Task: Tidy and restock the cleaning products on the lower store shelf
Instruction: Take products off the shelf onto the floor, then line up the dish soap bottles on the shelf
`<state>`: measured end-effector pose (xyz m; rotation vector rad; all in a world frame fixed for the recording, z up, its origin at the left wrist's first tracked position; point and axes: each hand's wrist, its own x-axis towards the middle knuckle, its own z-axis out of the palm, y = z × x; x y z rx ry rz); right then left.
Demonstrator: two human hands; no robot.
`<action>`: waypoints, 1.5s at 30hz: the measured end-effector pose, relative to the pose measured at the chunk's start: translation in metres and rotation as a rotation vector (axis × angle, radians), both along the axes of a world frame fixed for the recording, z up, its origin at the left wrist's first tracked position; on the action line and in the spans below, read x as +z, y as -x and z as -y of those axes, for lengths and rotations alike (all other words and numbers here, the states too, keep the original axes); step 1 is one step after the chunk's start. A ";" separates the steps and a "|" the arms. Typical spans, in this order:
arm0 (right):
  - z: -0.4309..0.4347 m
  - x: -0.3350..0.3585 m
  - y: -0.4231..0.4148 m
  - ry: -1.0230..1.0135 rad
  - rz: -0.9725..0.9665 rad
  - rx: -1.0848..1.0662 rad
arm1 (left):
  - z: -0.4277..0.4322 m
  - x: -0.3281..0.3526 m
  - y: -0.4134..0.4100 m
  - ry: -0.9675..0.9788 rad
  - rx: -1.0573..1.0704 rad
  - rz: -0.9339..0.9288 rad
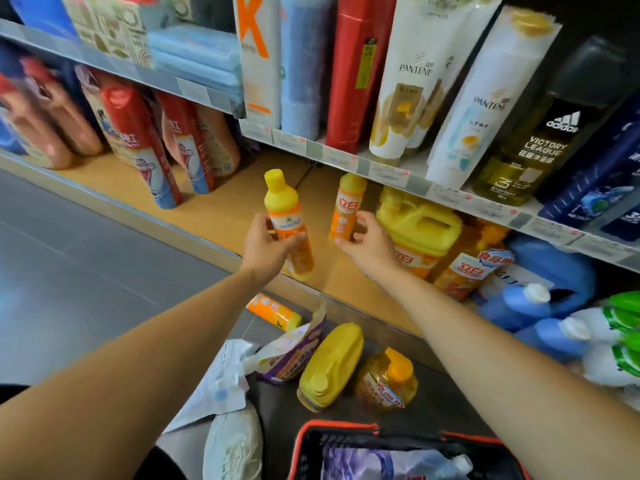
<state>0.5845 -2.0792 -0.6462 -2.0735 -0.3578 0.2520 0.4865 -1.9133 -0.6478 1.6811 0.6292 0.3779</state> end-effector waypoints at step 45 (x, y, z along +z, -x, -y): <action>0.111 -0.005 0.026 -0.310 -0.085 0.003 | 0.031 -0.040 -0.065 -0.357 -0.177 -0.271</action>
